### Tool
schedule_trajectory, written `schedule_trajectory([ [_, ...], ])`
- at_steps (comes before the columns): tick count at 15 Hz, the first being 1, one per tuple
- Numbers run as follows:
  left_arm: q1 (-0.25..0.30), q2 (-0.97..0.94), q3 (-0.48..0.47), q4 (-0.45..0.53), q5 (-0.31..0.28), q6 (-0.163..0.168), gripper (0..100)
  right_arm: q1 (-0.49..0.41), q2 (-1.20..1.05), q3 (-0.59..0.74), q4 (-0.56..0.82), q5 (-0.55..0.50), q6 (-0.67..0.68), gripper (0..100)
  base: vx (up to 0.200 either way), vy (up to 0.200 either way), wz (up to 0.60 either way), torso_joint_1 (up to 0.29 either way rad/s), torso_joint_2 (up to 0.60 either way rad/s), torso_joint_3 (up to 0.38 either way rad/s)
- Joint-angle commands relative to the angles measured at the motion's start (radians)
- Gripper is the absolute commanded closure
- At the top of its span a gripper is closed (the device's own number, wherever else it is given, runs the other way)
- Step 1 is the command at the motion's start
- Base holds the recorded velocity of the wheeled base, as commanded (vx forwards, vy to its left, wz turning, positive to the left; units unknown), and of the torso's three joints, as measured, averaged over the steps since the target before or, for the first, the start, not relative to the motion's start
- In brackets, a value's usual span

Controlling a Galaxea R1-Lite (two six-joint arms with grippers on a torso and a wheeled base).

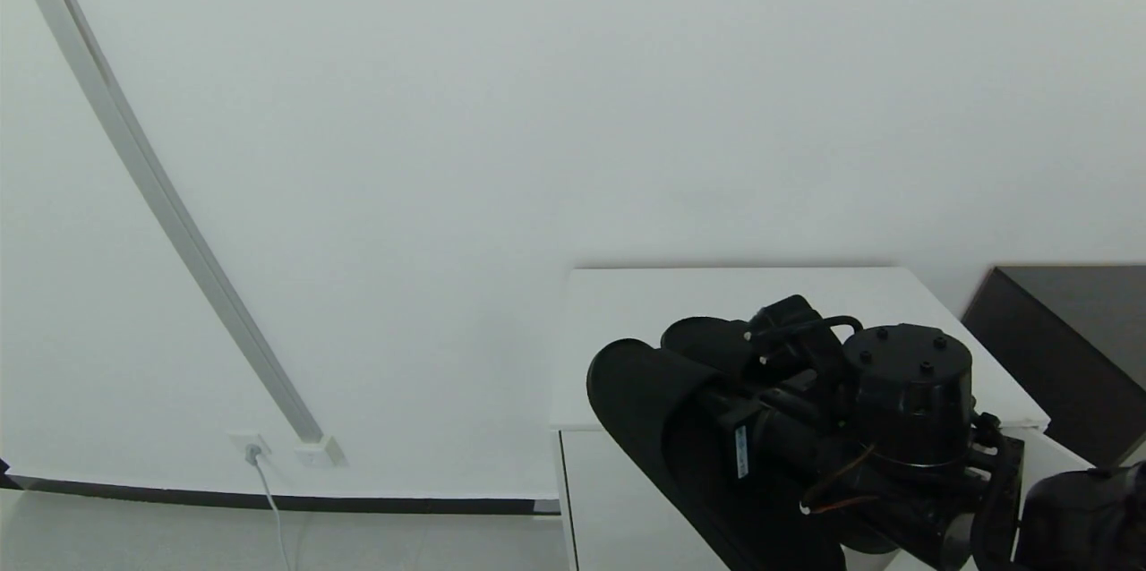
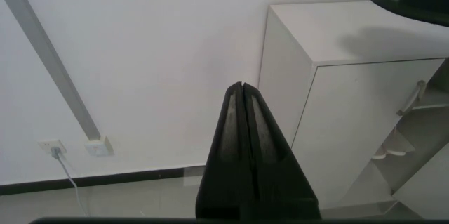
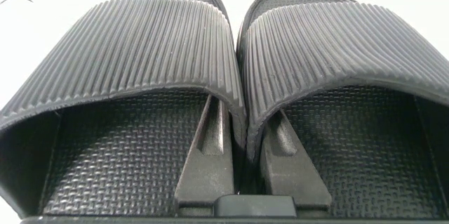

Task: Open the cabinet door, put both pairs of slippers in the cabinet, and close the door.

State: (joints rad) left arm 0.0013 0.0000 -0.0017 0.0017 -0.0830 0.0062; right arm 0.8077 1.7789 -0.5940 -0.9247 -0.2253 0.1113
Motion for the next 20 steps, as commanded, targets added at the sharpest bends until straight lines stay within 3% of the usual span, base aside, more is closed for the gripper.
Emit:
schedule_trajectory([
  [1,0.000,0.000,0.000,0.000,0.000,0.000,100,0.004,0.000,0.003,-0.002,0.000,-0.005,100,0.000,0.000,0.00,0.000,0.00,0.000],
  [10,0.000,0.000,0.000,0.000,0.000,0.000,100,0.016,0.008,0.005,0.000,0.000,-0.005,100,-0.200,0.000,0.00,0.002,0.00,0.005],
  [20,0.000,0.002,0.000,0.000,0.000,0.000,100,0.024,0.020,0.005,-0.003,0.000,-0.012,100,0.000,0.000,0.00,0.000,0.00,0.000],
])
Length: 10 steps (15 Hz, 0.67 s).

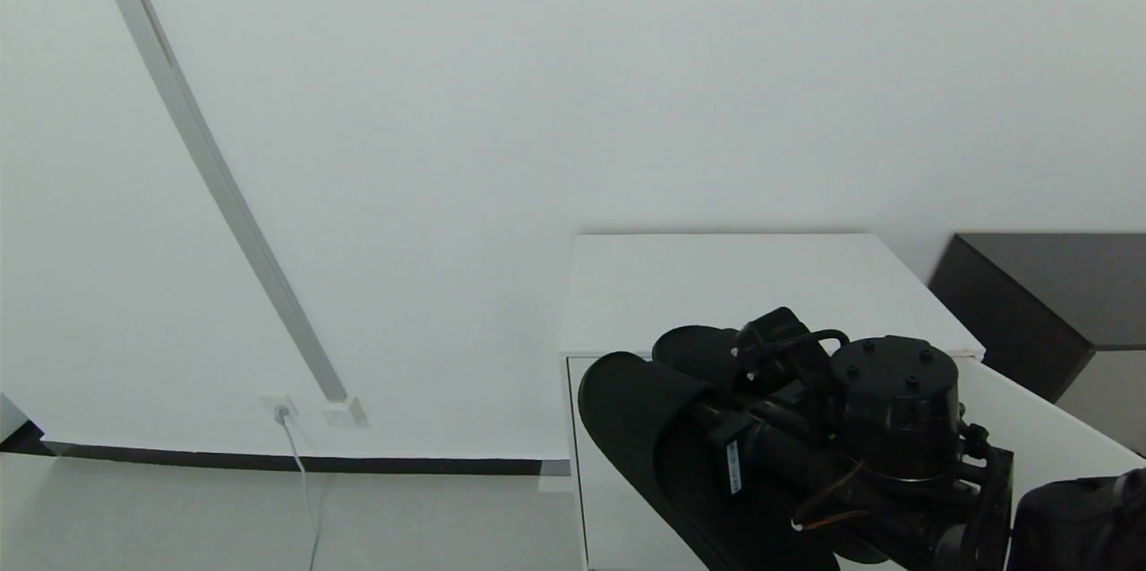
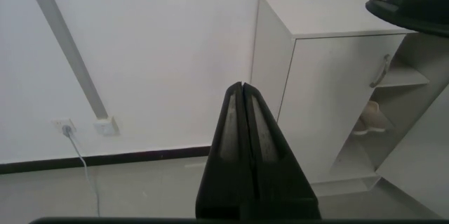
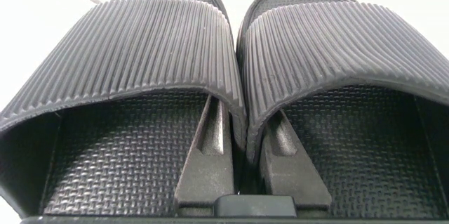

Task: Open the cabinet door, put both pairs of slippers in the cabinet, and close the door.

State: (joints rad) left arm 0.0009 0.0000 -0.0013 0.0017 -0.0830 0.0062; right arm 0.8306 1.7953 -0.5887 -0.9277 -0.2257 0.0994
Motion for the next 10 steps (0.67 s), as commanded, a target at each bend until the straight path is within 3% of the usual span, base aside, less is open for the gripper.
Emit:
schedule_trajectory([
  [1,0.001,0.000,0.000,0.000,0.000,0.000,100,0.002,0.004,0.000,0.000,0.000,0.000,100,0.000,0.000,0.00,0.000,0.00,0.000],
  [7,0.001,0.002,0.000,0.000,0.000,-0.002,100,0.002,-0.002,0.003,-0.003,0.000,0.002,100,0.000,0.000,0.00,0.000,0.00,0.000],
  [10,0.001,0.002,0.000,0.000,0.000,-0.002,100,0.001,-0.002,0.017,-0.033,0.000,-0.001,100,0.000,-0.200,0.00,0.004,0.01,0.004],
])
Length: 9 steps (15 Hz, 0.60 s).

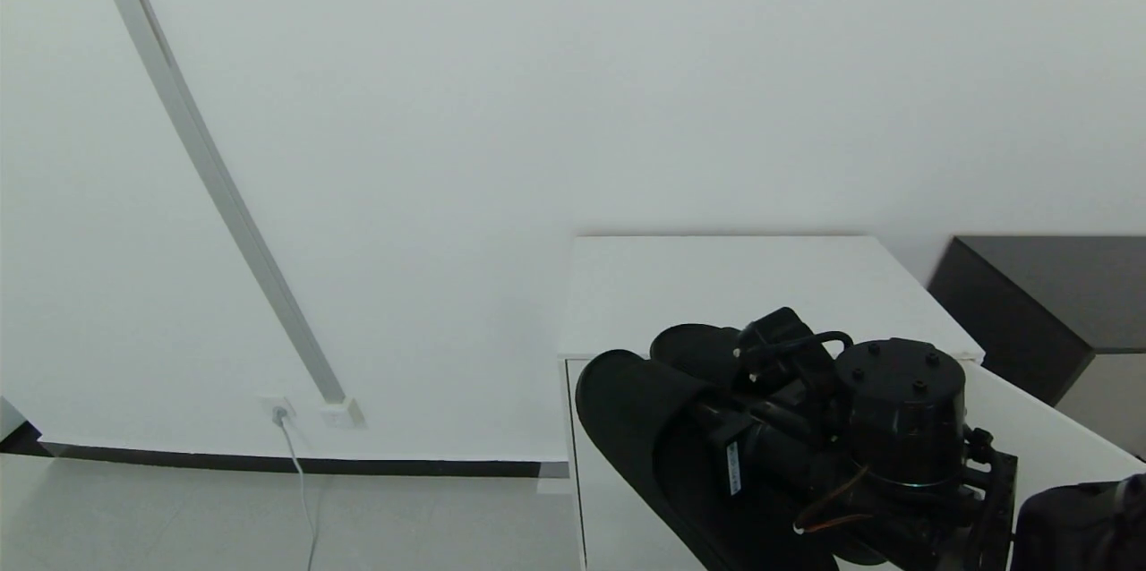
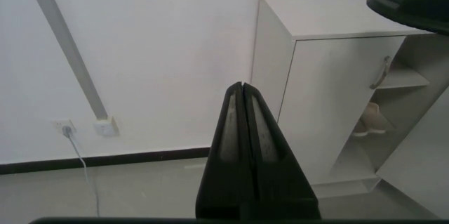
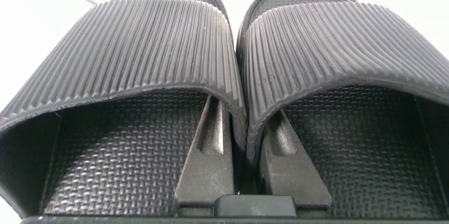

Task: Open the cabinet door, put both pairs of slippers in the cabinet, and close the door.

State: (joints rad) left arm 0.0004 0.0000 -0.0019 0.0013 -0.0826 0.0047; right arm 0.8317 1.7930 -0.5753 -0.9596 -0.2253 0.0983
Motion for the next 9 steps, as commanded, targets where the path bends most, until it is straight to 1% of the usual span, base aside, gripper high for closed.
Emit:
schedule_trajectory([
  [1,0.001,0.002,0.000,0.000,0.000,0.000,100,0.000,0.002,0.002,-0.001,0.000,0.000,100,0.000,-0.200,0.00,-0.002,0.00,0.002],
  [9,0.001,0.002,0.000,0.000,0.000,-0.002,100,0.000,0.003,0.003,-0.001,-0.022,0.000,100,0.000,-0.200,0.00,0.009,0.00,0.001],
])
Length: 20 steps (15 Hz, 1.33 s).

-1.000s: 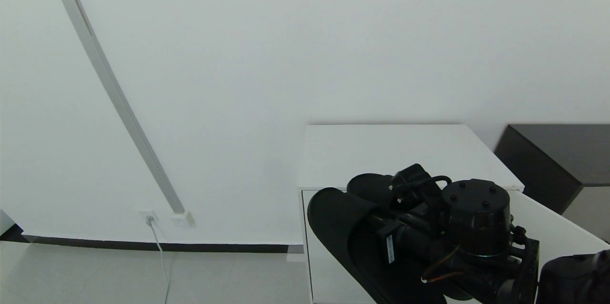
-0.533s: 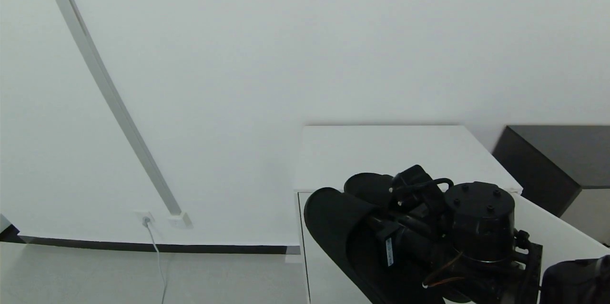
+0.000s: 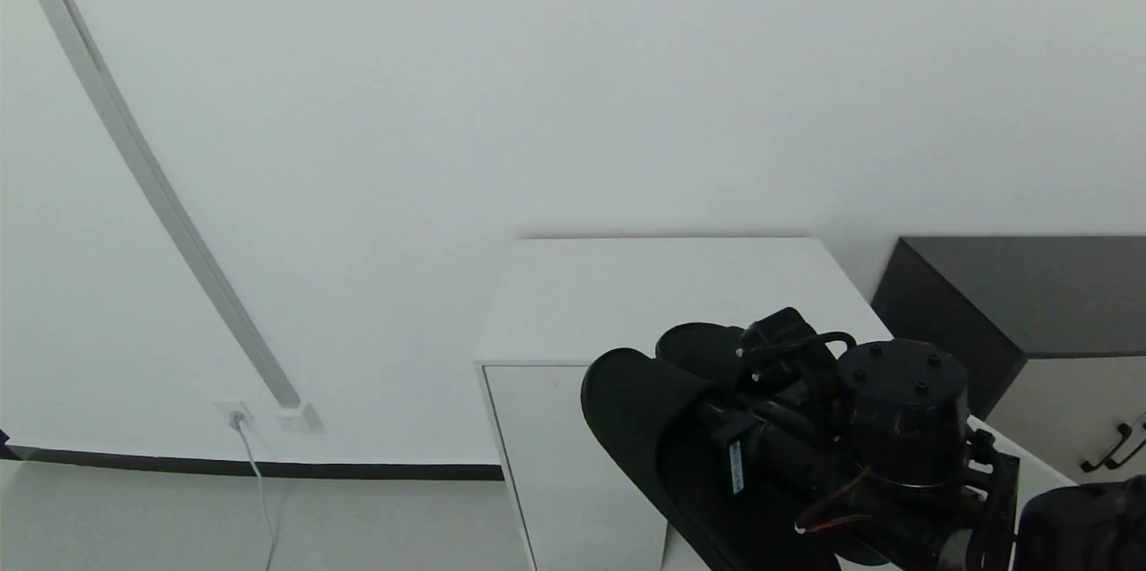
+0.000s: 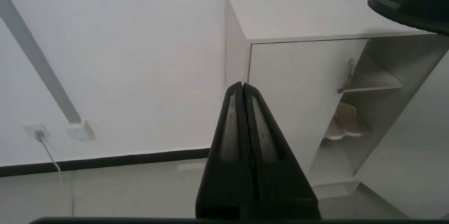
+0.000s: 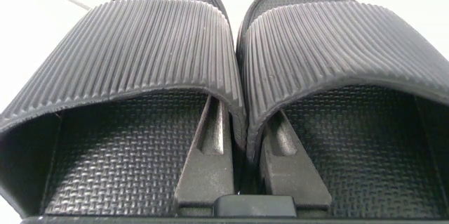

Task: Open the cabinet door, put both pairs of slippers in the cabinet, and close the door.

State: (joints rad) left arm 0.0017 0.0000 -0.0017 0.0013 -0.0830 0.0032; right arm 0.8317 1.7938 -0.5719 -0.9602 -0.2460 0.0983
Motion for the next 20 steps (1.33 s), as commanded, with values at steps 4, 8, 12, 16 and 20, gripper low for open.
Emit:
schedule_trajectory([
  [4,0.000,0.002,0.000,0.000,0.000,0.000,100,0.000,0.002,0.000,0.000,-0.001,0.000,100,0.000,-0.200,0.00,-0.001,0.00,0.002],
  [8,0.000,0.002,0.000,0.000,0.000,0.000,100,0.001,0.004,0.001,0.000,-0.003,-0.011,100,0.000,-0.200,0.00,0.004,0.01,0.004],
  [12,0.000,0.002,0.000,0.000,0.000,0.000,100,0.001,0.006,0.000,0.000,-0.016,-0.011,100,0.000,-0.100,0.00,0.001,0.00,0.000],
  [16,0.000,0.002,0.000,0.000,0.000,0.000,100,0.001,0.007,0.000,0.001,-0.016,-0.012,100,0.000,0.000,0.00,0.000,0.00,0.000],
  [20,0.000,0.000,0.000,0.000,0.000,0.000,100,0.003,0.009,0.001,0.001,-0.016,-0.012,100,0.000,0.000,0.00,0.000,0.00,0.000],
])
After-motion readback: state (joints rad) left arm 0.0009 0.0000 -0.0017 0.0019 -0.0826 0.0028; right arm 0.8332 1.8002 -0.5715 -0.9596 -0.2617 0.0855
